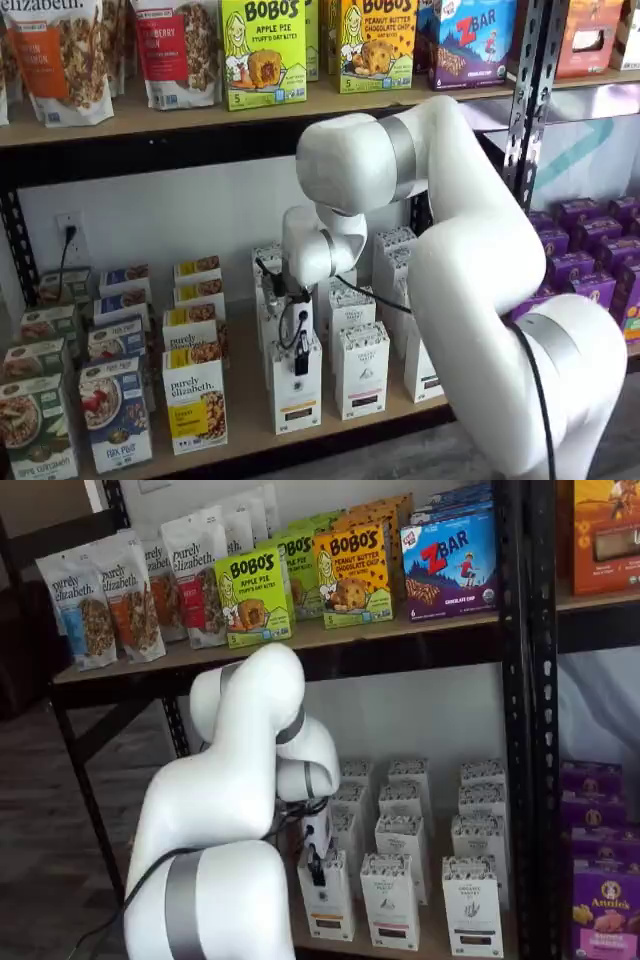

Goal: Pick up the white box with a yellow strip in the middle, on the bottom shelf, the fourth box from the left

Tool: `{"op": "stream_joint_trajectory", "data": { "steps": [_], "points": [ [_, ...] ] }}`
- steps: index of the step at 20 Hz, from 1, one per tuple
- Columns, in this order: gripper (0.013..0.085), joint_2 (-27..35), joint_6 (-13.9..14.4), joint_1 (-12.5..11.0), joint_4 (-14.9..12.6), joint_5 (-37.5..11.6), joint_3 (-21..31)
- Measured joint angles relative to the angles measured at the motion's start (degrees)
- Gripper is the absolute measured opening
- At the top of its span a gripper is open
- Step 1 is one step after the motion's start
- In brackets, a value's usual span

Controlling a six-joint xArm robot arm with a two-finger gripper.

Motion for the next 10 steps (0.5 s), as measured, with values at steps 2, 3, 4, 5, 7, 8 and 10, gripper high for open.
{"op": "stream_joint_trajectory", "data": {
  "steps": [2,3,4,5,7,8,10],
  "points": [
    [0.085,0.24,-0.26,-0.02,0.28,-0.15,-0.16],
    [0.085,0.32,-0.43,-0.03,0.46,-0.17,-0.26],
    [0.085,0.4,-0.57,-0.04,0.61,-0.24,-0.32],
    [0.085,0.46,-0.73,-0.05,0.78,-0.23,-0.4],
    [0.077,0.56,-0.9,-0.08,0.96,0.07,-0.66],
    [0.077,0.57,-0.88,-0.11,0.91,0.23,-0.72],
    [0.069,0.54,-0.93,-0.2,0.88,0.52,-0.78]
  ]
}}
